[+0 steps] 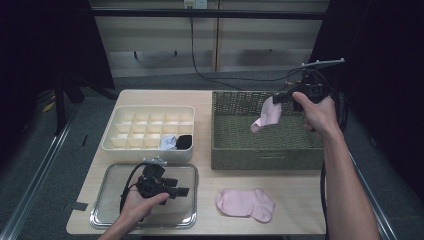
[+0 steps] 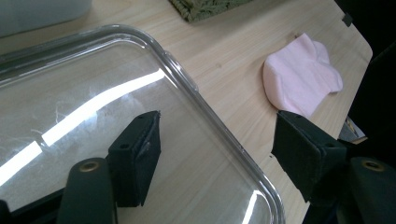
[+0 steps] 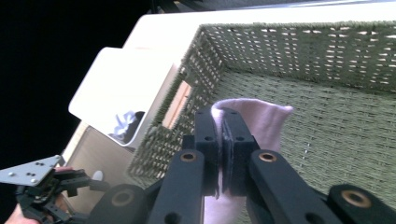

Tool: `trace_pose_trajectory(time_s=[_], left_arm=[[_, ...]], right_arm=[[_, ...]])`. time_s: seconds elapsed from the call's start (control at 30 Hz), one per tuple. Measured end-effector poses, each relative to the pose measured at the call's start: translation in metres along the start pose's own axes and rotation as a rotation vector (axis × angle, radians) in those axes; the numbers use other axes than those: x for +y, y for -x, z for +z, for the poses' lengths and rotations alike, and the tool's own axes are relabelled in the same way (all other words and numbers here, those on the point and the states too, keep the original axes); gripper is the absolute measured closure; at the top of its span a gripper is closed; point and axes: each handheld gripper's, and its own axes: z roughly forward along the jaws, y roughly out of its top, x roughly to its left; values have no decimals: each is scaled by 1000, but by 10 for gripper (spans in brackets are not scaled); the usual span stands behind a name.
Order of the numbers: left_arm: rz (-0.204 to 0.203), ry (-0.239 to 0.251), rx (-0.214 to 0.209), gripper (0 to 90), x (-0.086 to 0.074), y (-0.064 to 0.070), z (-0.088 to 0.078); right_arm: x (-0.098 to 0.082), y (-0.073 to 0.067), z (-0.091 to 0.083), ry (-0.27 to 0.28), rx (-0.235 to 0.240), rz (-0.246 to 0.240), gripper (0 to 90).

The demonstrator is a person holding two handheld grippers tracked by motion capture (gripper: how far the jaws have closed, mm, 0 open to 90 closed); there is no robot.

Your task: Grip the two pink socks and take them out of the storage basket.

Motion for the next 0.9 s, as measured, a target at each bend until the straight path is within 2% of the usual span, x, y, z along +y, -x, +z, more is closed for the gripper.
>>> trace_pose_trajectory(time_s=[0.3, 0.63, 0.9], left_arm=[[14, 12, -17, 346, 11, 6, 1], [32, 23, -27, 355, 26, 12, 3], [35, 42, -31, 379, 38, 14, 5]], right_arm=[[0, -11, -16, 27, 28, -14, 867], [-4, -21, -19, 22, 54, -3, 867], [-11, -34, -24, 24, 61, -43, 860]])
